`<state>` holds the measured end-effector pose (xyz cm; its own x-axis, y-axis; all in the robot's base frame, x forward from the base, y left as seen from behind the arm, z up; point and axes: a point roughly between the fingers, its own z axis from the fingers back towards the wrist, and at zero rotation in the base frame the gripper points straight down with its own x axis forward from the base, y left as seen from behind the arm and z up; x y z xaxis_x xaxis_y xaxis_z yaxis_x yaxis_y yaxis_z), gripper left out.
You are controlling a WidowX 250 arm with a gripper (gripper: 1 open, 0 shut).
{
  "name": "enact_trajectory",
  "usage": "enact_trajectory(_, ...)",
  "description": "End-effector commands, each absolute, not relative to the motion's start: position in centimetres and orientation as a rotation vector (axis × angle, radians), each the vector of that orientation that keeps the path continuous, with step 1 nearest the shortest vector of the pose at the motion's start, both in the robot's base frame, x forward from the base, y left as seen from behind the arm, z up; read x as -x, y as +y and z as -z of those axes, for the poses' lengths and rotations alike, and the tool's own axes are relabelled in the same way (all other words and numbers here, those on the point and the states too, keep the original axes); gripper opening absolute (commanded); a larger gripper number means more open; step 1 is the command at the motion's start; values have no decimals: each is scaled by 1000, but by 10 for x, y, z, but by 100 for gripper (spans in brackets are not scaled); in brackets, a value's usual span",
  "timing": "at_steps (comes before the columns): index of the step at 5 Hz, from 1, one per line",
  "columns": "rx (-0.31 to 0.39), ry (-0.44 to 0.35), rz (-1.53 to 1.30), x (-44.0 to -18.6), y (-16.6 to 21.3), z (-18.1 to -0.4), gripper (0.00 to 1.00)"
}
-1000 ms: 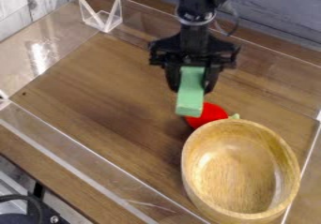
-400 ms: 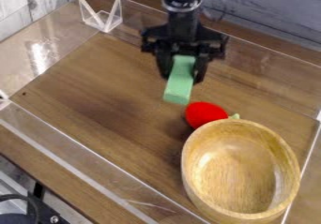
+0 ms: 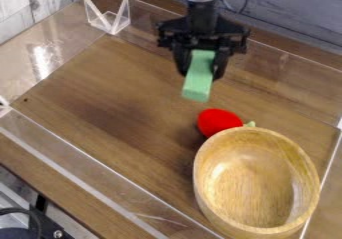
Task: Remove the green block from the brown bowl and put it on the table
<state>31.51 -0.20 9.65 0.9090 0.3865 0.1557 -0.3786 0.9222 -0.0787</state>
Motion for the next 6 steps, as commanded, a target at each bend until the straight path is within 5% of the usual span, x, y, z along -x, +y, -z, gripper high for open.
enact_trajectory(1, 58, -223, -384, -324, -1, -112, 0)
enact_trajectory(4, 49, -223, -437, -333, -25, -136, 0)
enact_trajectory(6, 30, -230, -433, -310, -14, -136, 0)
